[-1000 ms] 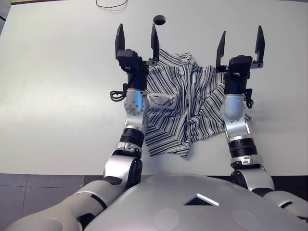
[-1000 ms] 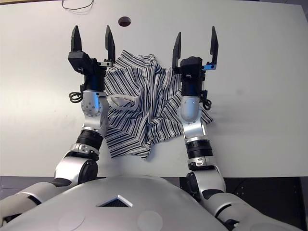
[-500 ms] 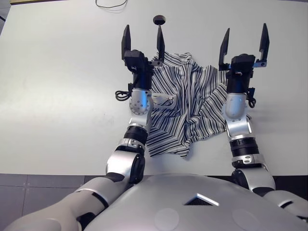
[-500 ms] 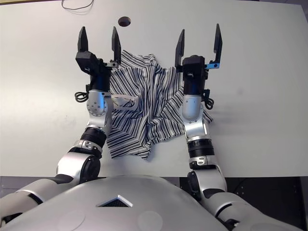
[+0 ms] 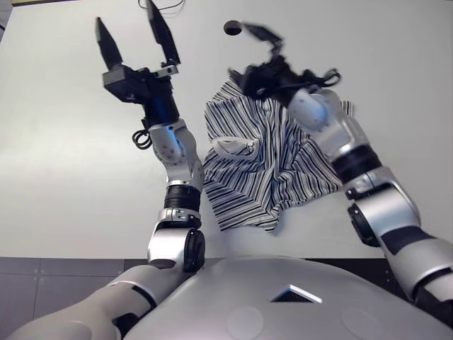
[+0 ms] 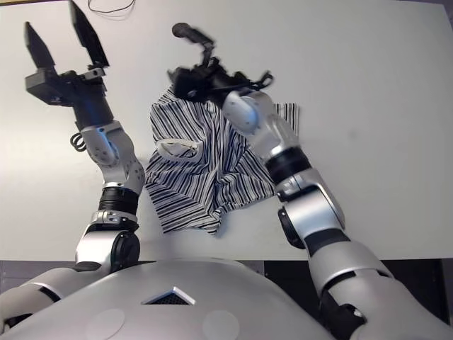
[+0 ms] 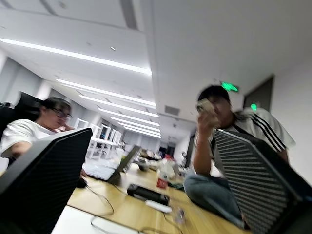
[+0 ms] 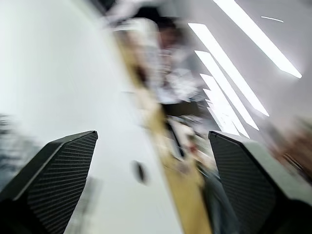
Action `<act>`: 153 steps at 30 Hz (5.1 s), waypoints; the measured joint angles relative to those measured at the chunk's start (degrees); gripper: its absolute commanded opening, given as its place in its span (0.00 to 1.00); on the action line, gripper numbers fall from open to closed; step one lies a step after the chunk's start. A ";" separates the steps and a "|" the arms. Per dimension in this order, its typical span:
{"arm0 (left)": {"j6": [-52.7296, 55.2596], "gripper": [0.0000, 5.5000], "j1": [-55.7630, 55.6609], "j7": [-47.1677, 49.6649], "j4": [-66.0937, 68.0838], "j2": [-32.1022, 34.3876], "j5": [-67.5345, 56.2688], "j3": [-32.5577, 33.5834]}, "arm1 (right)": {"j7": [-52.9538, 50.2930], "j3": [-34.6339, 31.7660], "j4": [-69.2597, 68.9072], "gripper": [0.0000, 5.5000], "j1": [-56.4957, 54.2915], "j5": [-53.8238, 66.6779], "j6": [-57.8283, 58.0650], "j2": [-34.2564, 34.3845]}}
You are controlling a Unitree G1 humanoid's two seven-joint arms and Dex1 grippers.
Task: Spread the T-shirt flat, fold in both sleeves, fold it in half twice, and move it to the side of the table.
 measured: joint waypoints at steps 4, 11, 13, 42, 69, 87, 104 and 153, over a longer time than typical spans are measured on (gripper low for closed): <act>0.54 0.84 0.23 -0.20 -0.16 -0.31 0.15 -0.05 | 0.22 4.97 11.67 0.77 -2.84 -2.56 -1.74 1.51; 1.40 0.84 0.30 -0.31 -1.08 -0.71 1.24 -0.12 | -3.34 5.49 25.43 0.77 -9.90 -1.50 1.14 4.54; 1.76 0.84 0.59 -0.30 -1.78 -0.44 1.36 0.00 | -4.08 1.17 29.51 0.77 -11.76 1.91 6.66 3.42; 6.76 0.84 4.44 -8.02 -1.65 15.85 54.28 -31.89 | -9.82 -35.43 -26.97 0.77 11.74 31.98 3.56 -10.92; 19.07 0.84 -13.92 -5.60 -4.66 2.99 68.46 -56.96 | -12.76 -35.39 -30.79 0.77 9.99 20.24 9.38 -20.43; 18.16 0.84 -18.24 -6.41 13.62 19.32 59.69 -45.15 | -14.55 -30.12 -28.52 0.77 12.03 18.05 5.82 -18.34; 32.74 0.84 -42.01 12.09 49.81 19.81 70.20 -55.12 | -8.25 -23.39 -39.53 0.77 20.72 16.73 8.03 -16.24; 6.94 0.84 8.37 -21.35 -27.18 60.63 40.86 -45.18 | -7.09 -23.75 -44.54 0.77 19.04 14.69 12.54 -16.86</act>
